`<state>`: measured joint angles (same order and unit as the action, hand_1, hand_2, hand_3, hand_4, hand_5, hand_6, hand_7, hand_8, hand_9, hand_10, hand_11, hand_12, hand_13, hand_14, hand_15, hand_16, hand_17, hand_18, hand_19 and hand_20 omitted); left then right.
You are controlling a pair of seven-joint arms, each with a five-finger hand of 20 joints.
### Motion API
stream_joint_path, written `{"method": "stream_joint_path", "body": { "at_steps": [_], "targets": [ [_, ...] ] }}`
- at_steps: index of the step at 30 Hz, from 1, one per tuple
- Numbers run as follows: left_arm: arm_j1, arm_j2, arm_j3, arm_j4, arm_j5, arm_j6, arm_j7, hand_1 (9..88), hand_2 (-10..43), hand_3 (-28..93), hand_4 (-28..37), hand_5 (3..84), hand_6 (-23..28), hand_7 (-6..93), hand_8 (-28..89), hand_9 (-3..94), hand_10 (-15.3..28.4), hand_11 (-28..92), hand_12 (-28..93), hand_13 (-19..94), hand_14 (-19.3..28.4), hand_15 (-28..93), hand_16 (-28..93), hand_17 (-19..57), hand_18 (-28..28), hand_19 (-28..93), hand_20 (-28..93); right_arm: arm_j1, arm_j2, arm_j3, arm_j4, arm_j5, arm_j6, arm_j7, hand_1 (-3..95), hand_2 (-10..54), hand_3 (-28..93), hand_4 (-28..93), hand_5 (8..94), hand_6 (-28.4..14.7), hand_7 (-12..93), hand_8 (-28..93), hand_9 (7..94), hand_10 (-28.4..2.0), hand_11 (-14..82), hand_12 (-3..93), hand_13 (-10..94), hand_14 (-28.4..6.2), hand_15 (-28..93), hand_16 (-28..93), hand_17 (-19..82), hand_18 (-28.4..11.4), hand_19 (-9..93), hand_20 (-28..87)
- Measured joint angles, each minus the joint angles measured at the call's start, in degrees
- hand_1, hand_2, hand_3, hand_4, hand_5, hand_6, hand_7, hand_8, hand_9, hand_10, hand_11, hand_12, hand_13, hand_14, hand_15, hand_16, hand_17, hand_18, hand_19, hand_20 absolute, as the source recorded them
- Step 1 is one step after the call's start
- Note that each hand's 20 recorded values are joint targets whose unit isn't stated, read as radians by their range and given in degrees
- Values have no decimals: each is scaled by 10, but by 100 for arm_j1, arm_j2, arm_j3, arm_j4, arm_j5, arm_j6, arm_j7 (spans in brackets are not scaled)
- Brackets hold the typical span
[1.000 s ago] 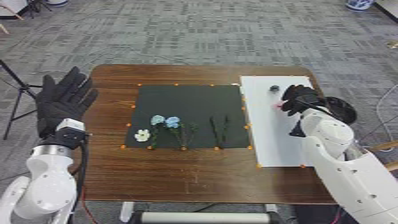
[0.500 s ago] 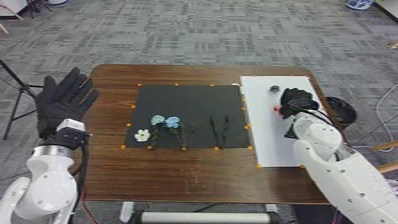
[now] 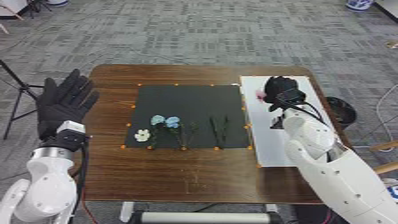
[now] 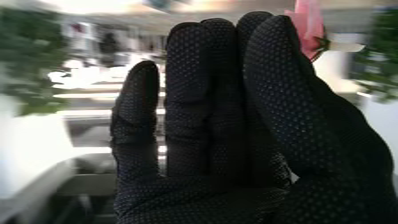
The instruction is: Arrange flowers
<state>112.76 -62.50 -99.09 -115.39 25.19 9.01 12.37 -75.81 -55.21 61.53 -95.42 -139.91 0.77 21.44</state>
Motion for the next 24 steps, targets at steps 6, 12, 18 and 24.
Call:
{"method": "stream_joint_path", "body": {
  "at_steps": [6,12,18,24],
  "targets": [
    [-3,5,31,11,3,-1,-11,261,187,610,-283,421,82,73,-80,305,138,163,65,221,126,165,-48,-85,150,373,77,559,-382,-749,-3,-57,-25,-474,591,-95,657,-283,759,17,383,16,785,-67,55,292,638,-44,418,443,306,-184,740,404],
    [-109,39,156,59,8,-2,-51,262,187,609,-283,422,82,75,-81,301,137,166,64,217,124,164,-47,-86,149,375,77,903,-1001,-1254,98,-231,-91,-747,593,-95,652,-283,756,17,388,11,785,-66,57,293,639,-43,418,443,306,-184,740,405],
    [-218,96,237,83,90,-7,-115,261,186,609,-283,424,81,79,-84,304,137,179,62,220,125,180,-49,-87,150,382,78,1062,-1206,-1741,240,-574,-292,-971,592,-95,650,-283,754,17,395,6,785,-64,55,293,642,-41,416,444,306,-184,740,405],
    [-284,119,260,83,189,-55,-143,263,185,606,-283,423,80,82,-85,305,137,188,57,223,131,194,-55,-87,150,386,74,1087,-1210,-1862,349,-667,-428,-997,589,-95,655,-283,753,19,398,4,783,-63,56,293,644,-41,414,447,307,-185,740,405]
  ]
}}
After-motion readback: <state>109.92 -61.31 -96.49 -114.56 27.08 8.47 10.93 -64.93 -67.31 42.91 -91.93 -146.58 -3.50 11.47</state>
